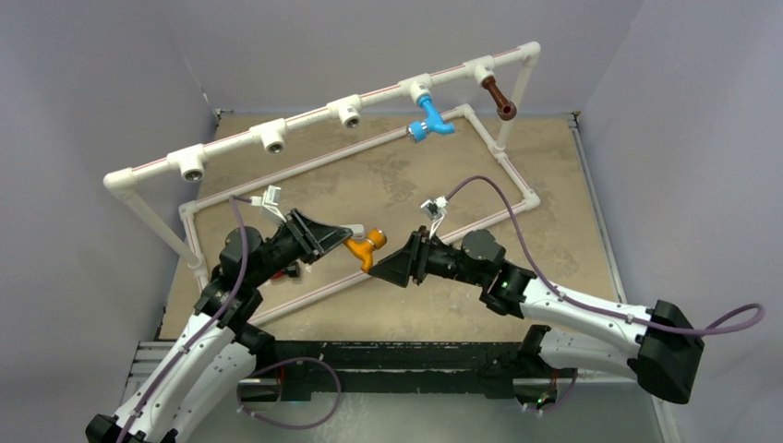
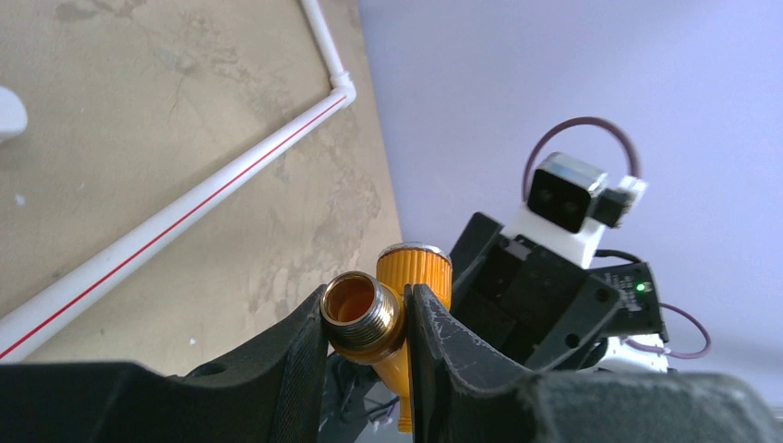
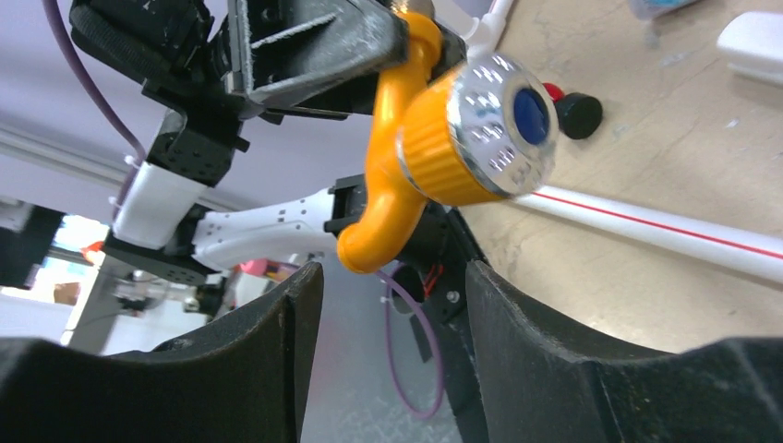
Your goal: Install the water faucets
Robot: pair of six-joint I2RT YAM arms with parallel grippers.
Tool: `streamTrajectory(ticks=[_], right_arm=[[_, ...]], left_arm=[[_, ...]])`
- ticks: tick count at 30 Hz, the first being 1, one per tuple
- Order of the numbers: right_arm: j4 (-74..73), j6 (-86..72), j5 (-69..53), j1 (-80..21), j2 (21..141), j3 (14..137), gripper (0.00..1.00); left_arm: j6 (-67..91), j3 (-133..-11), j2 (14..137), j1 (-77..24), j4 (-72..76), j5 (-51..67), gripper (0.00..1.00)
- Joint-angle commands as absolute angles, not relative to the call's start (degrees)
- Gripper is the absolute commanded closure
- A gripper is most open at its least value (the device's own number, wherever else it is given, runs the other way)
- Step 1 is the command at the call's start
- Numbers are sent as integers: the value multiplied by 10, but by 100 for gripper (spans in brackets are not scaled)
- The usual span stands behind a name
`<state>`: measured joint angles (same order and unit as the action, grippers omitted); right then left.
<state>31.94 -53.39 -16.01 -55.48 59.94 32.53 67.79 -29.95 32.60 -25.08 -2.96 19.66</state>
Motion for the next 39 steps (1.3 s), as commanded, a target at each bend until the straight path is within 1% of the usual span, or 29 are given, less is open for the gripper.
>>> streamTrajectory(ticks=[1, 9, 18, 26, 29, 31, 34, 36, 39], right_arm=[[444, -637, -152, -553, 614, 303, 42], [583, -726, -111, -555, 654, 291, 43], [613, -763, -80, -572, 703, 306, 46], [647, -781, -50, -590, 729, 311, 51], [660, -790, -40, -592, 736, 305, 57], [662, -790, -36, -592, 735, 304, 64], [659, -788, -34, -593, 735, 304, 83], [660, -788, -32, -593, 735, 301, 100], [664, -788, -31, -594, 734, 296, 100]], left_arm=[[696, -301, 323, -248, 35, 186, 100], [694, -299, 313, -248, 36, 179, 100], [700, -293, 310, -248, 51, 186, 100], [706, -282, 312, -248, 65, 192, 100], [708, -280, 315, -248, 71, 196, 100], [708, -280, 315, -248, 70, 196, 100], [707, -278, 311, -247, 70, 191, 100], [705, -279, 312, -248, 70, 191, 100], [704, -281, 313, -248, 67, 193, 100]])
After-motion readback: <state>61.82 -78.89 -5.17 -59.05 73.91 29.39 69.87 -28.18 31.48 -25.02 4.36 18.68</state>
